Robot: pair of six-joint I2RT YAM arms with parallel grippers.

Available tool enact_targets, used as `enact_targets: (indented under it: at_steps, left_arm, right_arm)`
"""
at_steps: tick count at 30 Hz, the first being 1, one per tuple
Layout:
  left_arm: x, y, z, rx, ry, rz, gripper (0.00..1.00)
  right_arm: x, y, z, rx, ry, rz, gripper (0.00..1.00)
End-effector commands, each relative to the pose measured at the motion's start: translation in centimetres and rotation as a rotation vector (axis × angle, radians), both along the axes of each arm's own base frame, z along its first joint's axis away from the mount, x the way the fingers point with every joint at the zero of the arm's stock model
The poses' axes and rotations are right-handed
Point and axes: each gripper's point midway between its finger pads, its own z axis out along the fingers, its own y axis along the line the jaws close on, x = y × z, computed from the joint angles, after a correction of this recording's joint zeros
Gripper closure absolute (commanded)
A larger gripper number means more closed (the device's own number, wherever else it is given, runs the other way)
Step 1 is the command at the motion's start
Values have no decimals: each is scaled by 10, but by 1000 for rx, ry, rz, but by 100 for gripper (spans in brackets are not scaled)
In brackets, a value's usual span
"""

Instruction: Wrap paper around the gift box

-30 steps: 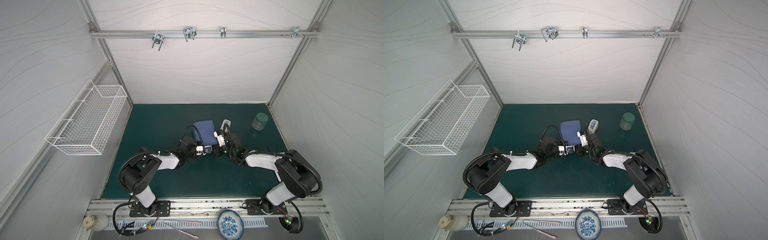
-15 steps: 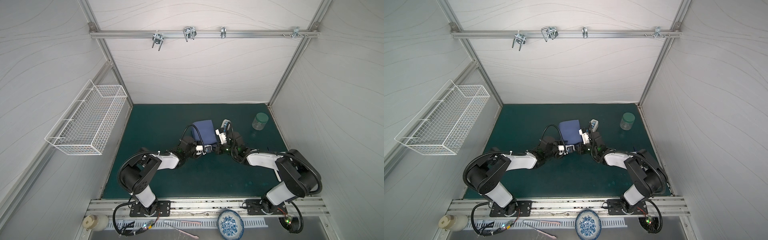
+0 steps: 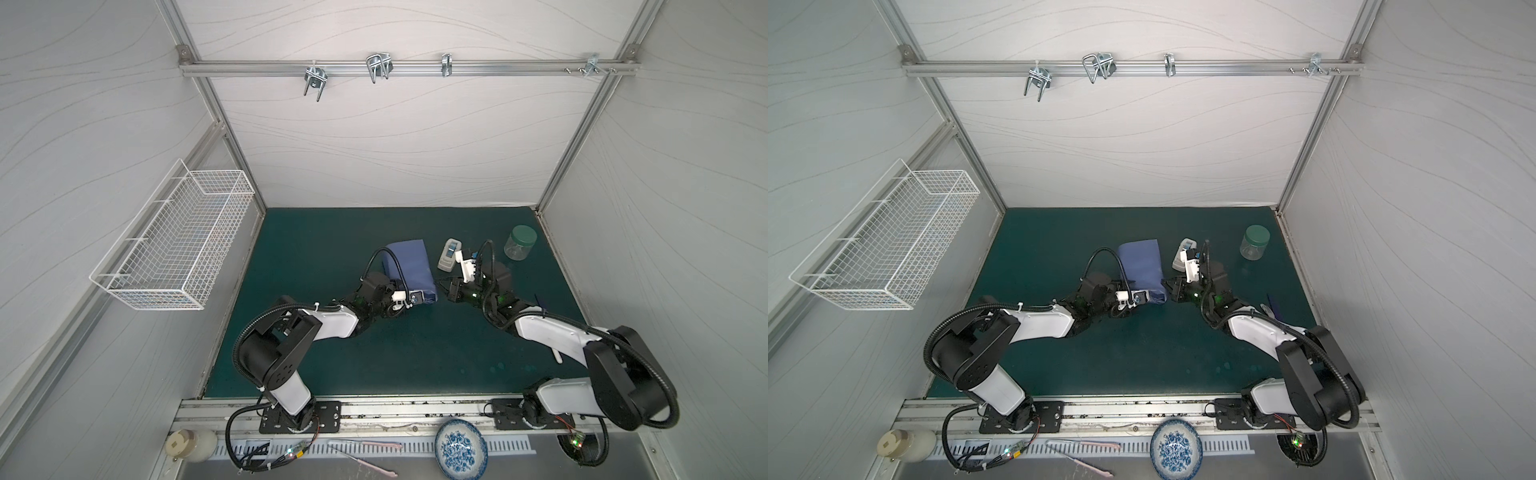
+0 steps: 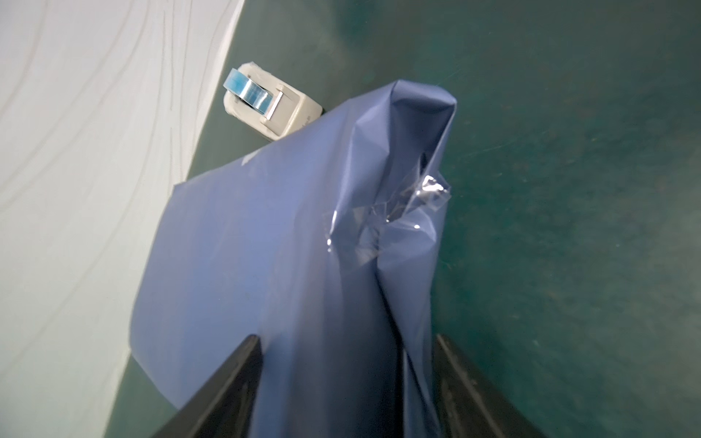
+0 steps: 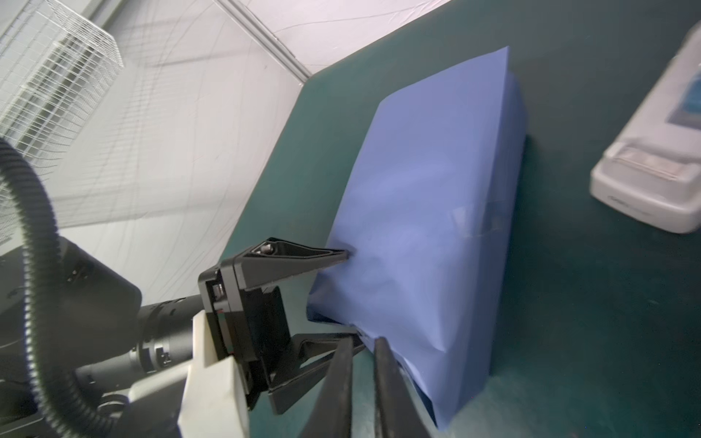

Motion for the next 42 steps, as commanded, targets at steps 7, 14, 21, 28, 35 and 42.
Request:
enact_targets:
  at_steps: [7,14,21,28,35,42]
  left_arm:
    - [-21,-1,66,-256,57,51,18]
    - [13,60,113,-849,408,680,9]
    - [47,71,61,-898,941,1069,9]
    - [56,22,35,-957,1271,956,20]
    - [-7,20,18,-1006,1381,947,27]
    - [-46,65,3,-1032,1276,1101,19]
  right_arm:
    - [20,-7,-27,-148,125,-94,42]
    - [52,22,-42,-143,252,-76,24]
    - [55,40,-59,-109,343,-21,23]
    - [30,46,-53,-48,356,55,28]
    - [-40,52,-52,-23,387,161,33]
    - [-93,-6,-74,-210,279,65,14]
